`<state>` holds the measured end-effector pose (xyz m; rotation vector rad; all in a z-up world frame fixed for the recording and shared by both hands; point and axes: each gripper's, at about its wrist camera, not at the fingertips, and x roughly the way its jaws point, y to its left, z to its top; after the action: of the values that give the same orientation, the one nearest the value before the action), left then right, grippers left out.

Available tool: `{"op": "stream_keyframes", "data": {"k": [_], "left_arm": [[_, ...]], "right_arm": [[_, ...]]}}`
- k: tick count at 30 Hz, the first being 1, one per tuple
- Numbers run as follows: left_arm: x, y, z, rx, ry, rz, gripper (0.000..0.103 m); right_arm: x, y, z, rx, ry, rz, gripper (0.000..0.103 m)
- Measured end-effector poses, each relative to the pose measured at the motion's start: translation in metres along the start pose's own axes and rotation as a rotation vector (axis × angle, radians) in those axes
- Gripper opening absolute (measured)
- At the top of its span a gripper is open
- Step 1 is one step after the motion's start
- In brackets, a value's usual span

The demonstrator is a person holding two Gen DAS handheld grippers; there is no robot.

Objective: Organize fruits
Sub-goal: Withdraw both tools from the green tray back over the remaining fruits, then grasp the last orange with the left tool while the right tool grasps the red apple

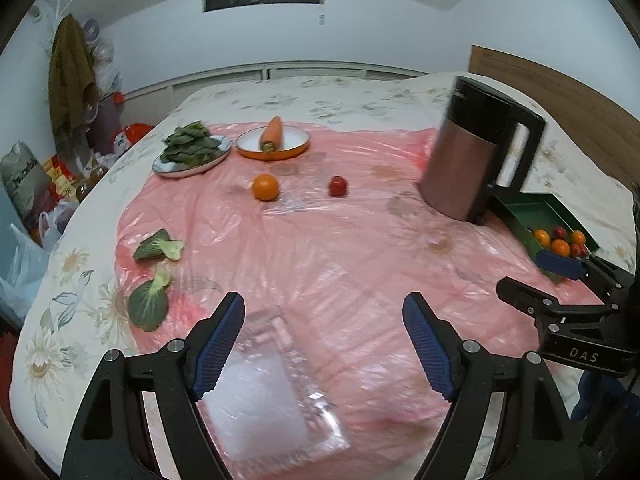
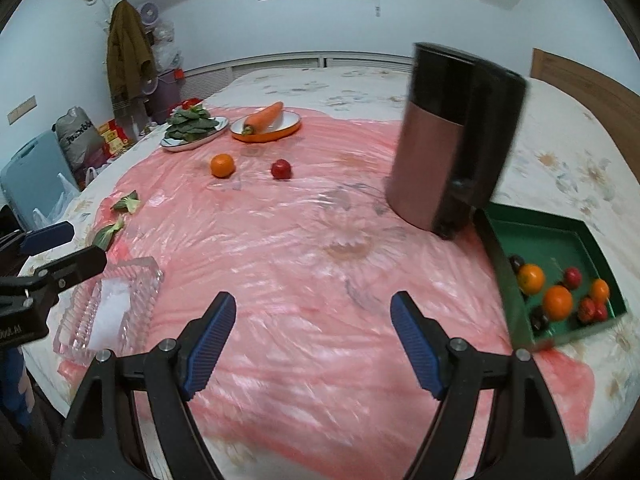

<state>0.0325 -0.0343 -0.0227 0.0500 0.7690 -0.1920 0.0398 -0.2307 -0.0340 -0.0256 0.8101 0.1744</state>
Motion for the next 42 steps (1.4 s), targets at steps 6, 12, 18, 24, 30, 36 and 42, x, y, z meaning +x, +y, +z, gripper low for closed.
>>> {"op": "stream_keyframes", "data": {"k": [6,12,18,24,30,36,42], "left_arm": [[0.026,0.033,0.020,-0.027,0.023,0.026,0.077],[0.057,0.055,0.043,-0.049,0.038,0.035,0.077],[0.094,0.069,0.073,-0.040,0.054,0.048,0.077],[0.145,0.081,0.099,-0.013,0.122,0.054,0.077],[0.191,0.088,0.112,0.006,0.153,0.054,0.077],[0.230,0.079,0.122,0.063,0.166,0.053,0.076],[0.254,0.075,0.130,0.095,0.168,0.064,0.072]], "right_arm": [[0.035,0.016,0.024,-0.029,0.007,0.046,0.103],[0.071,0.025,0.049,-0.050,0.014,0.081,0.103],[0.108,0.029,0.077,-0.071,0.019,0.105,0.103],[0.153,0.032,0.112,-0.079,0.018,0.131,0.103],[0.201,0.032,0.134,-0.087,0.039,0.145,0.103],[0.239,0.033,0.140,-0.105,0.067,0.171,0.102],[0.260,0.029,0.142,-0.111,0.079,0.181,0.089]]}}
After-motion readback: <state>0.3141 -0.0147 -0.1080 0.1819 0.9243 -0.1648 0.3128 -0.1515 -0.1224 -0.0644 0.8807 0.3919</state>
